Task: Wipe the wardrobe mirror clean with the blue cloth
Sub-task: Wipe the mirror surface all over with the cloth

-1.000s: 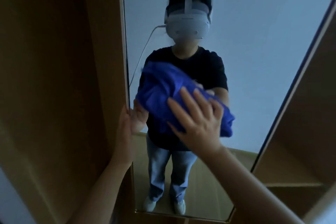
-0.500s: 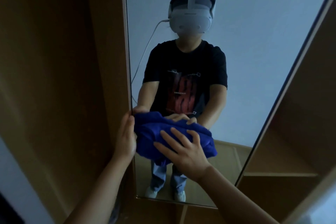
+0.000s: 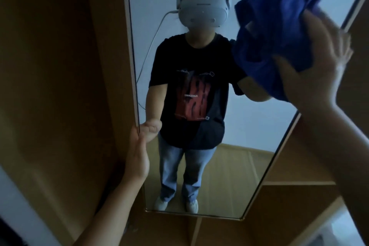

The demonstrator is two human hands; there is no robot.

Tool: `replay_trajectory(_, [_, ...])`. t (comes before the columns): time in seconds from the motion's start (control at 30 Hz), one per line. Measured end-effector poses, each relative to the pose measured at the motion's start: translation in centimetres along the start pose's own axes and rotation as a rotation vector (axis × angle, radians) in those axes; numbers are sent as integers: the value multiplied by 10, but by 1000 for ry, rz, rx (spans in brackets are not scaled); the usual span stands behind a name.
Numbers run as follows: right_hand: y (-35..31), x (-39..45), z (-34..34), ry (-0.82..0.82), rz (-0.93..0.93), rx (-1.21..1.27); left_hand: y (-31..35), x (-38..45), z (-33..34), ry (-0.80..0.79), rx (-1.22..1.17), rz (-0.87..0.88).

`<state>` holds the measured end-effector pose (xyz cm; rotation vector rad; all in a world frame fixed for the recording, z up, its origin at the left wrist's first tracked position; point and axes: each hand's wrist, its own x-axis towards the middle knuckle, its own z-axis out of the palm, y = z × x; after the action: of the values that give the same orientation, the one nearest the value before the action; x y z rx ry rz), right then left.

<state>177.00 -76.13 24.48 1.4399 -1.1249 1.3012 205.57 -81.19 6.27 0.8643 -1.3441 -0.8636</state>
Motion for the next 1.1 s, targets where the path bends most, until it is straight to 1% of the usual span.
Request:
replay_trajectory(0.13, [2,-13,3,31,113,64,-6,-4,-1,-22,23,-16])
replay_trajectory(0.27, [3,-50,5,26,225,133,-22,-17,-3,-10,41,-54])
replay_trajectory(0.33, [4,-75,6,-2,228,122,-33,-13,-8,-25,21,-70])
replay_trajectory(0.43, [3,-110,6,-39,237,105,-40,-7,-11,-129,16,-96])
replay_trajectory(0.47, [3,-122,7,-45,250,99,-40,-7,-11,-134,21,-85])
replay_trajectory(0.63, [-10,-180,11,-116,283,59,-28,-22,-8,-59,23,-60])
replay_trajectory(0.73, [-17,-211,14,-178,260,33,-30,-22,-11,-76,-16,-192])
replay_trajectory(0.8, [-23,-232,16,-226,235,18,-32,-21,-14,-84,-82,-283])
replay_trajectory(0.9, [-40,-252,22,-270,238,-17,-34,-20,-20,-133,-142,-326])
replay_trajectory(1.0, [-68,-252,33,-237,326,-49,-33,-19,-22,-153,-123,-314])
replay_trajectory(1.03, [-80,-251,37,-230,329,-48,-31,-19,-22,-156,-131,-313])
replay_trajectory(1.1, [-102,-253,47,-239,256,-38,-31,-19,-23,-156,-150,-306])
